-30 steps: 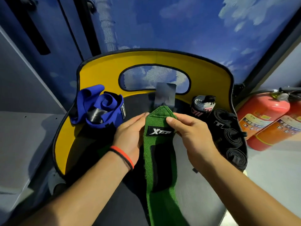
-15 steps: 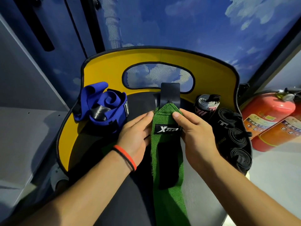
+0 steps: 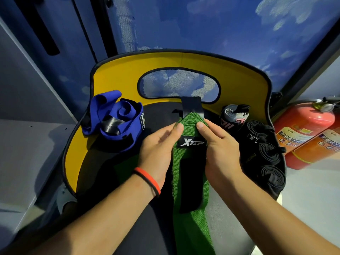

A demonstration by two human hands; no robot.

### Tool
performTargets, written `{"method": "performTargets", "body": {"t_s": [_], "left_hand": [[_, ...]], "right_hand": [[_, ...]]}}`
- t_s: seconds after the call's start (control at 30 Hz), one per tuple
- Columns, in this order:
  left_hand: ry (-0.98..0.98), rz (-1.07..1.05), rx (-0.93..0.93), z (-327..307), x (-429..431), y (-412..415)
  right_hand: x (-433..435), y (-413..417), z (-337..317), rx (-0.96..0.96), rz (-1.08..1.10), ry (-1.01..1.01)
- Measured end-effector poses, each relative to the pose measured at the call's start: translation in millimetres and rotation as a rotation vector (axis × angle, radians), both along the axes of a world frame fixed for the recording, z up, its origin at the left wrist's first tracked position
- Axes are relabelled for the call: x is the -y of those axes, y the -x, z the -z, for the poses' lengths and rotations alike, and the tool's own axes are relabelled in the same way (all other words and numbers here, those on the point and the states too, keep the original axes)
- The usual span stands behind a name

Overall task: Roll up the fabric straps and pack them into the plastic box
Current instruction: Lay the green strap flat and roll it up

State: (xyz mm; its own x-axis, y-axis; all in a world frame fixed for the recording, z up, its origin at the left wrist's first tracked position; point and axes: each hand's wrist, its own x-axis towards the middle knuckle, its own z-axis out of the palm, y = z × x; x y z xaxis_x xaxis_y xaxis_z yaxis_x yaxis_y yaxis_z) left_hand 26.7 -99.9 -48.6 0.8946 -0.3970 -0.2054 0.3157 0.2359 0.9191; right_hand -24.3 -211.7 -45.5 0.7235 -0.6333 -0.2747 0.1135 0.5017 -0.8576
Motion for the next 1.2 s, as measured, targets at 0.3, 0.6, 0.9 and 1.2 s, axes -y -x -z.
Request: {"method": "performTargets", "body": {"t_s": [0.3, 0.6, 0.9, 1.2], "left_hand": [[-0.116, 0.006, 0.125, 4, -6, -3], [-0.355, 0.021, 0.234, 4, -10, -5], [-0.25, -0.218, -0.101, 3, -16, -30], [-0.136, -0.003, -0.171, -7, -12, -20]], "right_hand": [[-3, -6, 1, -0.043, 0.019, 0.104], [-2, -11, 9, -0.182, 0.015, 0.385], [-20, 1, 3, -0.281, -0.146, 1.279], [-20, -1, 7, -0.276, -0.193, 1.228]]}}
